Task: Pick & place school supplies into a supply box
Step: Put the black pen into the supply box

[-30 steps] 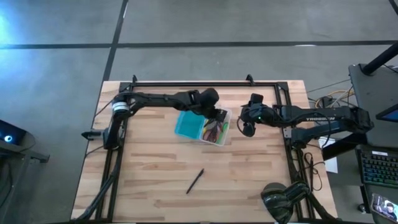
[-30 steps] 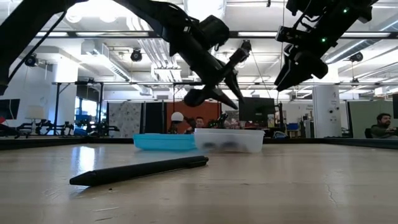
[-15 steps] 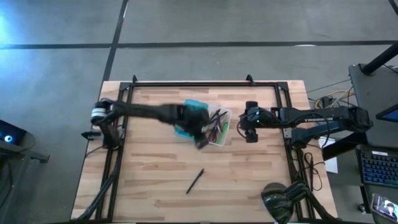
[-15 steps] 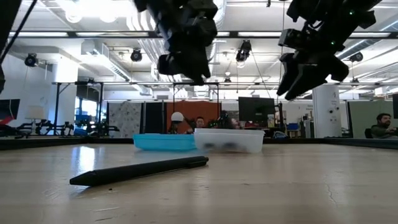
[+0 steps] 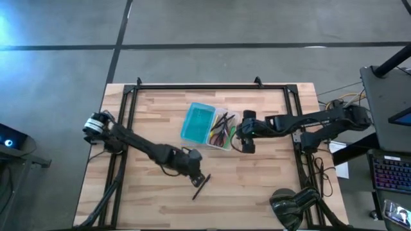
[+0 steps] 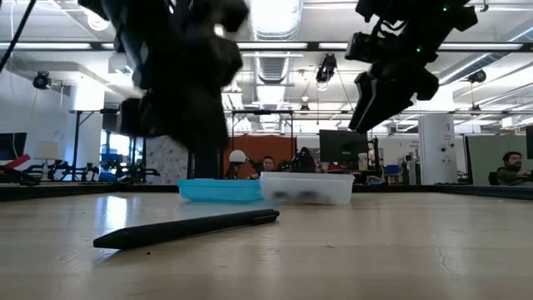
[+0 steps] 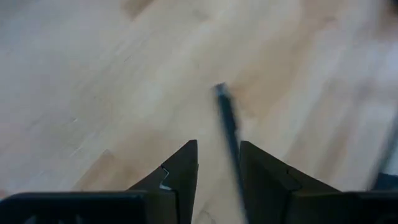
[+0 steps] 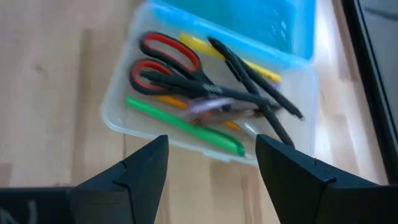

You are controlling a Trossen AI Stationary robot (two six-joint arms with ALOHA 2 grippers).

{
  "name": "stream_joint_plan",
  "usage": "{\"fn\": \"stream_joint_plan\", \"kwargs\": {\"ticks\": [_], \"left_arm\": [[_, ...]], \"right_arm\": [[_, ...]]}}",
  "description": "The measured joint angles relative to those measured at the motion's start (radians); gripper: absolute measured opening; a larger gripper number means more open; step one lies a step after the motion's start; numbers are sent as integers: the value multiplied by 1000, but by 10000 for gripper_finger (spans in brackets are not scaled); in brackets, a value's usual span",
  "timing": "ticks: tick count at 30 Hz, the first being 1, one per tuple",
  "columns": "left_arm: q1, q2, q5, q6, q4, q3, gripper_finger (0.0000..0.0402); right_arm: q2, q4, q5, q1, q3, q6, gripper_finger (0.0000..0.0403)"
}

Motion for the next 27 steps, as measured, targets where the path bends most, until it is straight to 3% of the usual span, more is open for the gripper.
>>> {"fn": "stream_joint_plan", "kwargs": {"ticks": [4, 9, 15, 20, 27], "left_arm": [[-9, 79, -13, -68, -10, 60, 103], [-15, 178, 6, -134, -110, 198, 103], [-33, 288, 4, -139, -347, 393, 103], [-41, 394, 14, -133, -437, 528, 103], [-38, 482, 67, -129, -500, 580, 91]], "right_arm": [[4, -53, 5, -13, 18, 29, 233], [-3, -57, 4, -24, 13, -57, 233], [-10, -56, 2, -28, 8, -106, 233], [-42, -56, 5, -29, -5, -107, 233], [-96, -57, 24, -40, -34, -107, 233]]}}
